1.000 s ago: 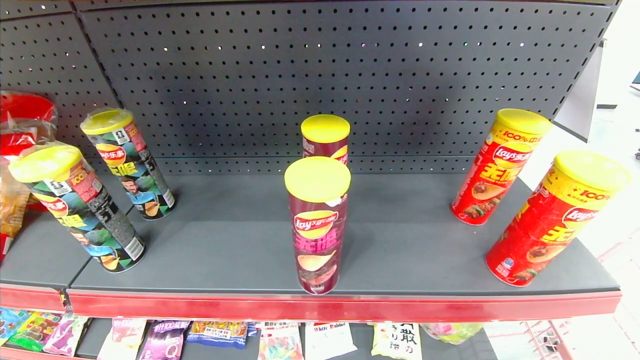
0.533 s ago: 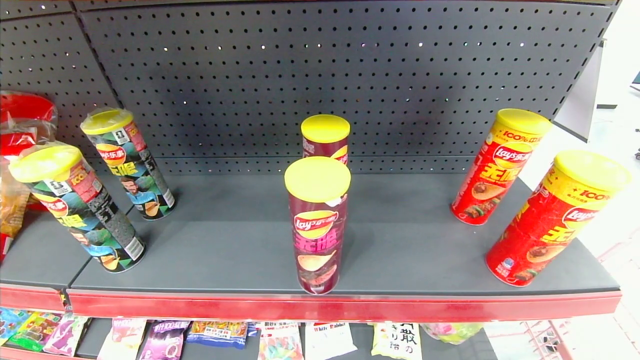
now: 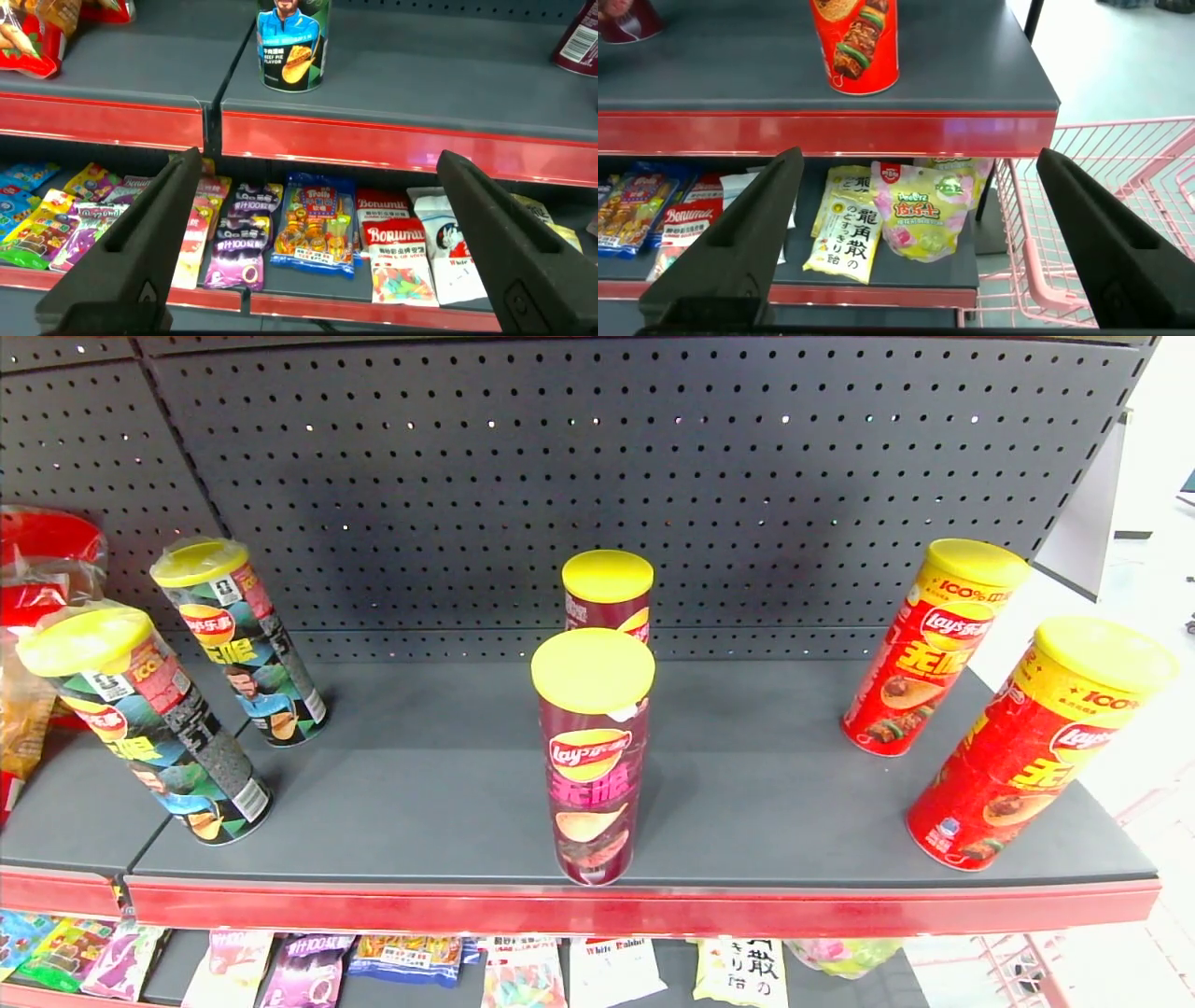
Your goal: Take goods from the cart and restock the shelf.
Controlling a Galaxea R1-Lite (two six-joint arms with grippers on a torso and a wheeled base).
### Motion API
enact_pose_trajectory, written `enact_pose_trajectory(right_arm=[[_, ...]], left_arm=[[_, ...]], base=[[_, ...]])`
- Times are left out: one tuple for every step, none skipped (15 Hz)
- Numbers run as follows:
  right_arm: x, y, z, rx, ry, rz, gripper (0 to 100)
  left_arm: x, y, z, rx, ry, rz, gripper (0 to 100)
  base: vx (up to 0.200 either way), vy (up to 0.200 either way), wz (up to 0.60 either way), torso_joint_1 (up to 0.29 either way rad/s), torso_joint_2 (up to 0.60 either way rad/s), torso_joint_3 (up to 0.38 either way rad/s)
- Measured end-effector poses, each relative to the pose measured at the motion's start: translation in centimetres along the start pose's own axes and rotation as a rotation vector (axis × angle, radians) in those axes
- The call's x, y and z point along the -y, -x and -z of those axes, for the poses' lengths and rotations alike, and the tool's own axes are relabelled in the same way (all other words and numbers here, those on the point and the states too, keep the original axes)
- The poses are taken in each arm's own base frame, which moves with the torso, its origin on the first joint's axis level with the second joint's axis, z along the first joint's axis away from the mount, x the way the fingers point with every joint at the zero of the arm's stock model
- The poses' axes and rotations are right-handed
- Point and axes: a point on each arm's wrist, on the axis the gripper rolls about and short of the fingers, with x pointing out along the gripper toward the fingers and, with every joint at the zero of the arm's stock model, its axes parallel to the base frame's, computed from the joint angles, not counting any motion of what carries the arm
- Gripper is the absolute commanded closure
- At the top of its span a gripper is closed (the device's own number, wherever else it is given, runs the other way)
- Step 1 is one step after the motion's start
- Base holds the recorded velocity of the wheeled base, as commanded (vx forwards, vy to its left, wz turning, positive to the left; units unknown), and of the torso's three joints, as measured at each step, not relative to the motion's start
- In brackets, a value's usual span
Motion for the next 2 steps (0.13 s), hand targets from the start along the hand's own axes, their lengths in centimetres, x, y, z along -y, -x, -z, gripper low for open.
enact_pose_trajectory(right_arm=[[0.00,0.00,0.00,0.001,0.000,-0.001,0],[0.00,0.00,0.00,0.000,0.001,-0.001,0]], left_arm=[[0.00,0.00,0.00,0.000,0.000,0.000,0],[0.00,0.00,0.00,0.000,0.000,0.000,0]], base=[[0.000,0.000,0.00,0.000,0.00,0.000],[0.000,0.000,0.00,0.000,0.00,0.000]])
